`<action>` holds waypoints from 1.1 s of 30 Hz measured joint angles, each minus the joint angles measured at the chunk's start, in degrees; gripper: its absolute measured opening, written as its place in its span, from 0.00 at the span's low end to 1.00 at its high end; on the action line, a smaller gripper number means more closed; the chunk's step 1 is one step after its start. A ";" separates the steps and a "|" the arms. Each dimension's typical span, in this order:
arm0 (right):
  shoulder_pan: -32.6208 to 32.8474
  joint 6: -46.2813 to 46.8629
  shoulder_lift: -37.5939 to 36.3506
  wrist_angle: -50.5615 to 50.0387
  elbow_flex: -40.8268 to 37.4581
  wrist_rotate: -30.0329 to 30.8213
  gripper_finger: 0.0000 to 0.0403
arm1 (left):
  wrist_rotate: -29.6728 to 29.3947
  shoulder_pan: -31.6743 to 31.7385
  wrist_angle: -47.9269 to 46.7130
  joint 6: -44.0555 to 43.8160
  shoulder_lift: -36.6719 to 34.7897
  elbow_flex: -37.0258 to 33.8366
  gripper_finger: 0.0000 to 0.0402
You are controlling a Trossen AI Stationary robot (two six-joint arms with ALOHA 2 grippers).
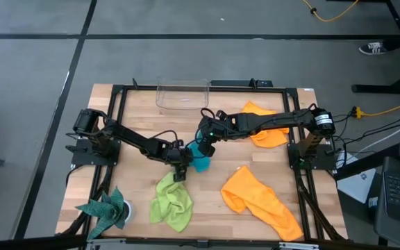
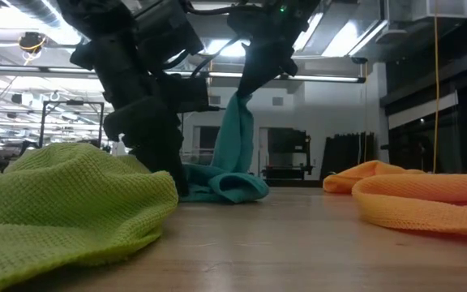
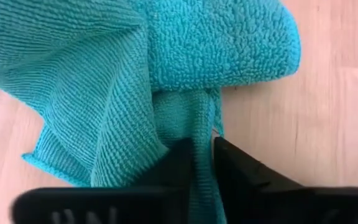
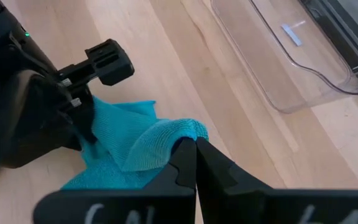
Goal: Fold microfiber towels
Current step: Fold the blue microfiber cloth
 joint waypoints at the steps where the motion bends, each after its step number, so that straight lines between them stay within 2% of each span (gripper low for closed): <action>1: 0.00 0.00 0.00 0.02 0.00 0.00 0.00 | 0.48 0.01 0.01 -0.01 0.00 0.00 0.10; 4: 0.00 -0.04 0.00 0.00 0.00 -0.14 0.00 | 2.39 -0.01 -0.04 -0.07 -0.33 0.00 0.02; 11: 0.00 -0.18 -0.09 -0.86 0.07 -0.52 0.00 | 3.85 -0.01 -0.37 -0.24 -5.77 1.26 0.00; 17: 0.00 -0.22 -0.31 -6.33 0.09 -2.25 0.00 | 2.74 -0.01 -3.58 -2.01 -15.40 1.27 0.00; 20: 0.06 -0.22 -1.72 -10.83 0.09 -4.22 0.00 | -1.26 -0.10 -10.38 -4.20 -21.72 1.28 0.00; 24: 0.64 0.04 -6.11 -16.01 0.09 -4.63 0.00 | -9.49 -0.97 -19.93 -8.46 -31.20 1.29 0.00; 29: 2.07 -1.29 -14.40 -17.17 0.09 -4.87 0.00 | -19.34 -2.64 -23.13 -11.96 -42.47 1.29 0.00; 31: 2.72 -1.69 -17.86 -17.91 0.11 -3.29 0.00 | -22.76 -3.57 -23.19 -11.00 -46.39 1.29 0.00; 33: 3.24 -0.97 -21.05 -20.34 0.13 1.38 0.00 | -25.38 -4.34 -23.16 -9.08 -50.08 1.29 0.00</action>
